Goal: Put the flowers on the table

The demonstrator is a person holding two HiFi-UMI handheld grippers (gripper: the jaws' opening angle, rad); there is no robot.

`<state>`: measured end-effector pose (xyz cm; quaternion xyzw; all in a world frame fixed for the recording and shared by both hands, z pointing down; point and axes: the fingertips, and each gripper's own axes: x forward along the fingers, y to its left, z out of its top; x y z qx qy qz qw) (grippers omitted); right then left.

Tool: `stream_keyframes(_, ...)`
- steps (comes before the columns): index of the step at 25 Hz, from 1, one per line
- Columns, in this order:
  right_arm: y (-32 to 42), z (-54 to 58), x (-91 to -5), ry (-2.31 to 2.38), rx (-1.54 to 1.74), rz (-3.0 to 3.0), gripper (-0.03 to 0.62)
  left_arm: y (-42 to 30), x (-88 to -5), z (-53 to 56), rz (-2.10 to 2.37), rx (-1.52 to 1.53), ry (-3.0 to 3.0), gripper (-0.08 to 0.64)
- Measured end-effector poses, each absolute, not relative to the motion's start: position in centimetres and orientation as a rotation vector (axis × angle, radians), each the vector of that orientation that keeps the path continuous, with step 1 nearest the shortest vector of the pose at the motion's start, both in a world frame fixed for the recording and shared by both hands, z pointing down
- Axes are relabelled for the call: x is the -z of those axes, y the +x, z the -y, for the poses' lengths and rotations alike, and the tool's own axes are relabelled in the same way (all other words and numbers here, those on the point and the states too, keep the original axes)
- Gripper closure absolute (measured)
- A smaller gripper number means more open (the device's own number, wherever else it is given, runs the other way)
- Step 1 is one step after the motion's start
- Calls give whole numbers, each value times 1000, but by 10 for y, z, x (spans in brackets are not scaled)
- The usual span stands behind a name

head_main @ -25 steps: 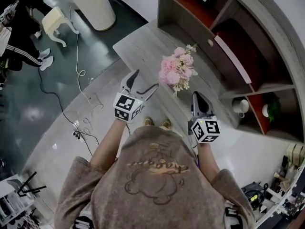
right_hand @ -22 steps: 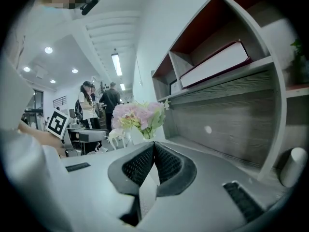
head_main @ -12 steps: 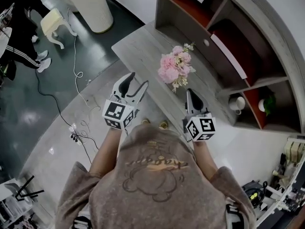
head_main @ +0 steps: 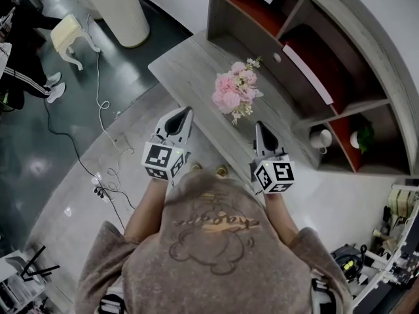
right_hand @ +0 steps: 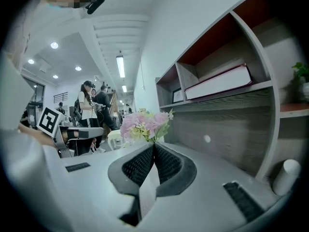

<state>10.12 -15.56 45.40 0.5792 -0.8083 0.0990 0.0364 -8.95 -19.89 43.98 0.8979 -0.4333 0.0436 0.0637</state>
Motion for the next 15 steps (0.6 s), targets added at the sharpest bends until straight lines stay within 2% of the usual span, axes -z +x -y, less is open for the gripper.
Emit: stream_keyframes(15, 108, 156, -466, 1800, -335, 2472, 604, -95, -466, 200, 1338, -177, 2642, 543)
